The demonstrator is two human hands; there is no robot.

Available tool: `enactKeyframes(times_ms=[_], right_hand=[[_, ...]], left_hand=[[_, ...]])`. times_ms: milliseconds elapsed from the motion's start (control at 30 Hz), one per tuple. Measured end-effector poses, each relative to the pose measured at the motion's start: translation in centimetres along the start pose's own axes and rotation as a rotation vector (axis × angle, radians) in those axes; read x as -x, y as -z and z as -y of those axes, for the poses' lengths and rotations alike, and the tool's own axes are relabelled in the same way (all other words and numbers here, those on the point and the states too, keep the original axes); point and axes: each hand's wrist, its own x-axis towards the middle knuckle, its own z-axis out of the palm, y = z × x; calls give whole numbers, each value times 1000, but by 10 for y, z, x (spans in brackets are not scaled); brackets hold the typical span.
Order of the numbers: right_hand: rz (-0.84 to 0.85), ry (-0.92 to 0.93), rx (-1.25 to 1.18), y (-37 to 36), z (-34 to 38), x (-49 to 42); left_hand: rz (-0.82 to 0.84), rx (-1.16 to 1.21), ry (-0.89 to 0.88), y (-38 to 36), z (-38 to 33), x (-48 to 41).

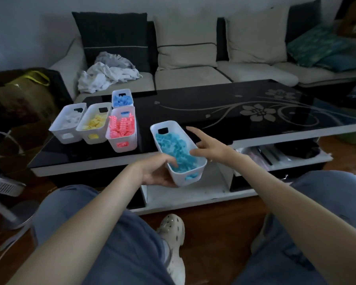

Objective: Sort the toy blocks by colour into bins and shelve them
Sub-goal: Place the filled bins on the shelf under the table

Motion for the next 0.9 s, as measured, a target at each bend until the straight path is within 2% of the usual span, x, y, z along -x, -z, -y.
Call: enactKeyframes(times_ms=[67,167,333,433,700,900], right_hand=[[51,-67,-19,-6,-1,4],[45,-74,-121,-17,-8,14],[-15,-139,91,-32,-18,32],[27,-204,164,-44,-31,44],[13,-239,319,-36,-65,49],[-14,-305,307,-36,-122,43]], left_hand=[[79,-63,7,-9,6,9],[125,-107,53,-17,14,11],[241,-150,152,-28,31,12],[278,-175,211,-31,46,9],[165,-184,267,-49,66,-38],[27,-199,343,-71,93,-97]])
